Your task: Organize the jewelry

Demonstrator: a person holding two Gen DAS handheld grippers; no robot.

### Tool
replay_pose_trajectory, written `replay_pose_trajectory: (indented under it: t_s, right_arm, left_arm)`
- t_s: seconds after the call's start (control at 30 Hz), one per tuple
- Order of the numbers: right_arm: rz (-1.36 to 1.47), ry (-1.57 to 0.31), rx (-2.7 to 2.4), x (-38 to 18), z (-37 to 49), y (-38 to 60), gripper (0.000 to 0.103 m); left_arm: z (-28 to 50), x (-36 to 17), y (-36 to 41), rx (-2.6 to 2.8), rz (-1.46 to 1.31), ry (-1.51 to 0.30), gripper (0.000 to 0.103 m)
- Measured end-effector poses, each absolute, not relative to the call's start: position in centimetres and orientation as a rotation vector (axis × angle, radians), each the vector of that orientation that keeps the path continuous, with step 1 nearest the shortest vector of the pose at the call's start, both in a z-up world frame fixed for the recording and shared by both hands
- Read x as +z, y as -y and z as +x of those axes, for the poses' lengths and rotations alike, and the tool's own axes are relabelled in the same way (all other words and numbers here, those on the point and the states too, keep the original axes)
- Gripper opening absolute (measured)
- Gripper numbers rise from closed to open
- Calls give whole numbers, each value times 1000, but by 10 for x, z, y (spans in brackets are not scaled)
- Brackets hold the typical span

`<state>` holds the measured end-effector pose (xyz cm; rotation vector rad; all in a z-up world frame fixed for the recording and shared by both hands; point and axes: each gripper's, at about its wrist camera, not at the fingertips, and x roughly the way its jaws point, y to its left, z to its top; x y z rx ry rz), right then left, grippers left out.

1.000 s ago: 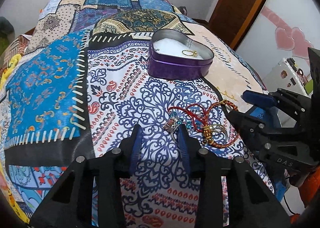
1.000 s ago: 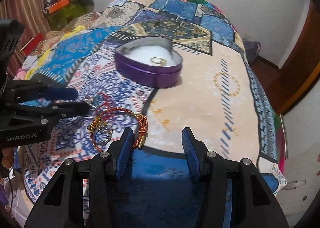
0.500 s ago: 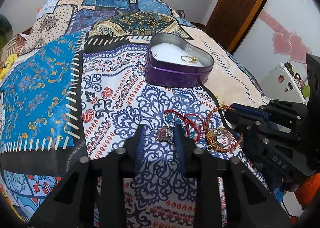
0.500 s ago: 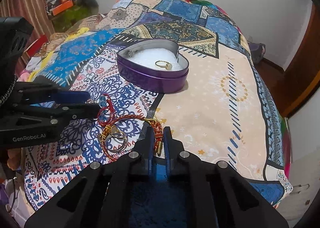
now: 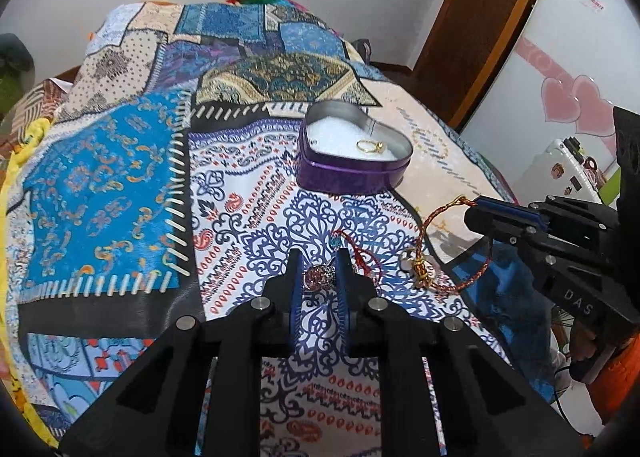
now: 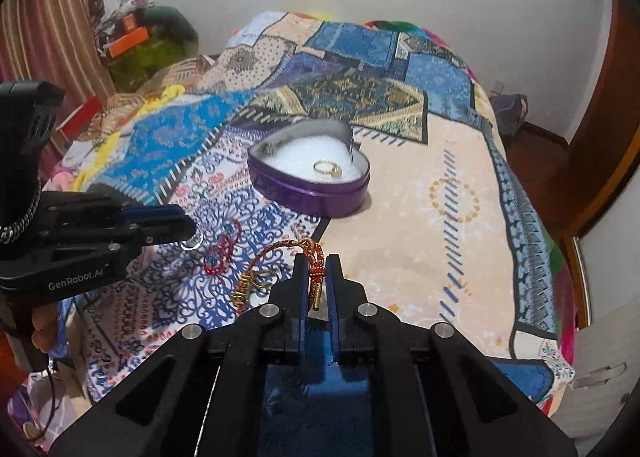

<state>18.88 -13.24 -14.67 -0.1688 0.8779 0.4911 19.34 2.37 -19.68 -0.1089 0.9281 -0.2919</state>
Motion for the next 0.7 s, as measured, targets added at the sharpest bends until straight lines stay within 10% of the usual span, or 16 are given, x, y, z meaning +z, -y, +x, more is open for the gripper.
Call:
replay_pose_trajectory:
  t_s: [0.7]
  right_arm:
    - [-109, -734, 462, -98, 182, 148, 7]
  left_arm:
    - [177, -129, -25, -226, -49, -746, 15]
